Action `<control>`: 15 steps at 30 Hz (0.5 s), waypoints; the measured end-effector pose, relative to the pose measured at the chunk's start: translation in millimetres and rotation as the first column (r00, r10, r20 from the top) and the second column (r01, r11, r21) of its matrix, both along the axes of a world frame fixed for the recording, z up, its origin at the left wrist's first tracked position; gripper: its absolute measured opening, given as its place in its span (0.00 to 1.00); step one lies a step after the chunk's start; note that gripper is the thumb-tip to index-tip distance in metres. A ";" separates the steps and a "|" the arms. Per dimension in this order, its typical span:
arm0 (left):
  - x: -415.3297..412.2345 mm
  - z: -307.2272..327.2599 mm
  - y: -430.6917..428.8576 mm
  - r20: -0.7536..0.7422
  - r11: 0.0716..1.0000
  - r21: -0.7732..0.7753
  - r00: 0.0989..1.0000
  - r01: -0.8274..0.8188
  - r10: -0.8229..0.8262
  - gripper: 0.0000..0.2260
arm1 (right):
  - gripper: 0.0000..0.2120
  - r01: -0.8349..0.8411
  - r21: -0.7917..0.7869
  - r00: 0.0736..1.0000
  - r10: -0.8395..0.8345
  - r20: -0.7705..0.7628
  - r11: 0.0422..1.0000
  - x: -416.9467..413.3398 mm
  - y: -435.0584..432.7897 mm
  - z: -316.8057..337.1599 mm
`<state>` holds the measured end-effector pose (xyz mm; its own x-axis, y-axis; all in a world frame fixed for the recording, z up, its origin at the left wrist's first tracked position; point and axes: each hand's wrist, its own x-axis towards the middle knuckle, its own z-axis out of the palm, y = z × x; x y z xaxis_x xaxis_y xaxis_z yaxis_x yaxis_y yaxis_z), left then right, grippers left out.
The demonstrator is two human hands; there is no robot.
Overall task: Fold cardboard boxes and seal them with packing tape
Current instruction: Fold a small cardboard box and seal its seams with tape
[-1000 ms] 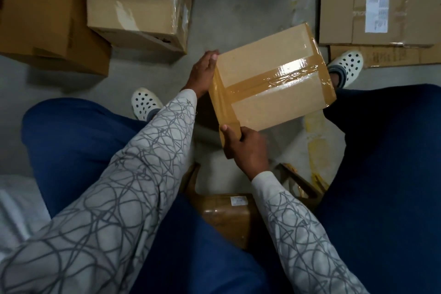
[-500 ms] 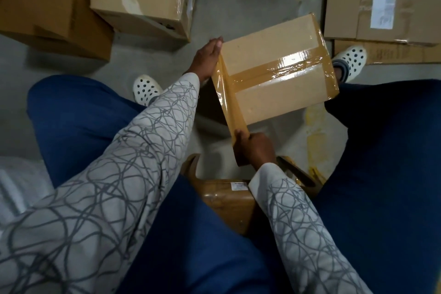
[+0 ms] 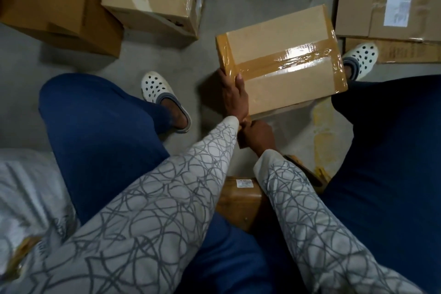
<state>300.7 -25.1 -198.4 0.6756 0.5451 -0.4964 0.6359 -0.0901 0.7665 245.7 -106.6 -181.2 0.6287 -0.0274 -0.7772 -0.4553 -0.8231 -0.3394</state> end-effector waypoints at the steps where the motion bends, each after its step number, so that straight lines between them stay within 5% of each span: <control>1: -1.3 -0.2 1.1 -0.017 1.000 0.005 1.000 0.020 -0.020 0.29 | 0.25 0.004 -0.002 1.000 -0.004 -0.003 1.000 0.2 0.8 -0.2; 7: -25.1 2.0 2.8 -0.186 0.983 -0.049 0.965 0.178 -0.184 0.31 | 0.15 0.005 -0.007 0.998 -0.005 -0.068 1.000 3.5 1.2 8.4; 11: -40.5 2.7 9.2 -0.358 0.927 -0.146 0.855 0.345 -0.374 0.34 | 0.15 -0.023 -0.002 0.996 0.023 -0.090 1.000 5.6 1.4 20.5; 15: -55.6 12.7 8.8 -0.415 0.941 -0.231 0.850 0.246 -0.325 0.32 | 0.19 -0.008 0.038 0.999 0.010 -0.043 0.999 4.5 -0.6 27.8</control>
<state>245.1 -16.3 -185.8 0.4770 0.2470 -0.8435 0.8754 -0.2190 0.4309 250.3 -107.2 -153.4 0.5946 0.0085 -0.8040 -0.4628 -0.8141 -0.3508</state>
